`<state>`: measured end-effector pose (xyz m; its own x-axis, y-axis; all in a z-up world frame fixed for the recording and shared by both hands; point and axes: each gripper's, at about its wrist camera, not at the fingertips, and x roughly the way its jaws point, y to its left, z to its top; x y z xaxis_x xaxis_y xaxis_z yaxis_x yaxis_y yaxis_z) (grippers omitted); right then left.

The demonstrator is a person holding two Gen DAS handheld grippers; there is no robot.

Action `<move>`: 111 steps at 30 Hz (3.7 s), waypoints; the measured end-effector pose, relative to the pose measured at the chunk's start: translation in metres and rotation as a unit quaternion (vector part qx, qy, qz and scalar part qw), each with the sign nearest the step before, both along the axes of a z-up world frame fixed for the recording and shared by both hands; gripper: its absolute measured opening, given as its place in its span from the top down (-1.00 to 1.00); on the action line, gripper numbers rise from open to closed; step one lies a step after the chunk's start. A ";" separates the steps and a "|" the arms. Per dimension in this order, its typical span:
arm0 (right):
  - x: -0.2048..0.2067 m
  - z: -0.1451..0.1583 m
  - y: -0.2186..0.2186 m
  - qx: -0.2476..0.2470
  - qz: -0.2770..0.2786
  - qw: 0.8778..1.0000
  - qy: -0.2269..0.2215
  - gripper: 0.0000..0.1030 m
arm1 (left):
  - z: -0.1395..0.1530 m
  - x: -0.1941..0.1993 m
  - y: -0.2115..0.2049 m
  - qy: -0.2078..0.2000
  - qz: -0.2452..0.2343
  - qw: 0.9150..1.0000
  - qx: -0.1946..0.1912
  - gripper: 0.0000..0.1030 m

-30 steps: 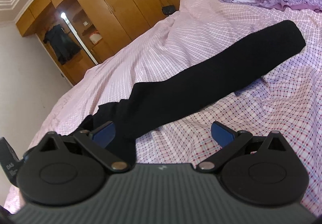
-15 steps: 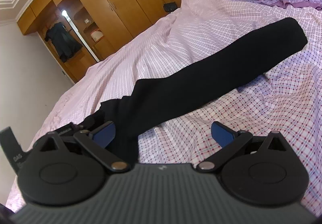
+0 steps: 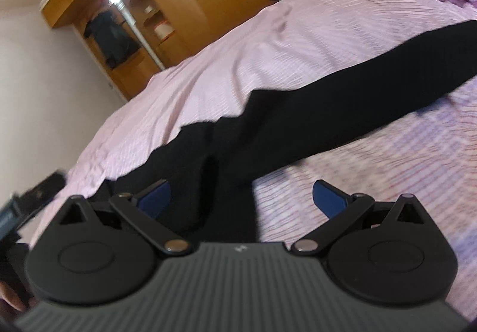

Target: Fold small clothes

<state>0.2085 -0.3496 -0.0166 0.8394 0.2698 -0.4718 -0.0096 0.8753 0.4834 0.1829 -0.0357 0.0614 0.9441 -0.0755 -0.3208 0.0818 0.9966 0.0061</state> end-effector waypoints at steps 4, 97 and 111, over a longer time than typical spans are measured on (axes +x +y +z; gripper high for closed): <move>0.007 -0.003 0.034 -0.035 0.036 0.999 0.000 -1.00 | -0.028 0.003 0.105 0.083 0.110 0.989 0.058 -1.00; -0.013 -0.015 -0.141 0.040 -0.157 0.984 -0.079 -0.82 | -0.033 -0.049 0.150 0.016 0.159 0.986 -0.041 -1.00; 0.017 -0.080 -0.272 0.228 -0.235 0.941 -0.079 -0.57 | -0.052 -0.042 0.134 0.035 0.149 0.988 0.002 -1.00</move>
<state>0.2254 -0.6220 -0.0967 0.9666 -0.0049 -0.2563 0.2241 0.5019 0.8354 0.1410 0.0985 0.0095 0.9001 0.2032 -0.3853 -0.2143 0.9767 0.0144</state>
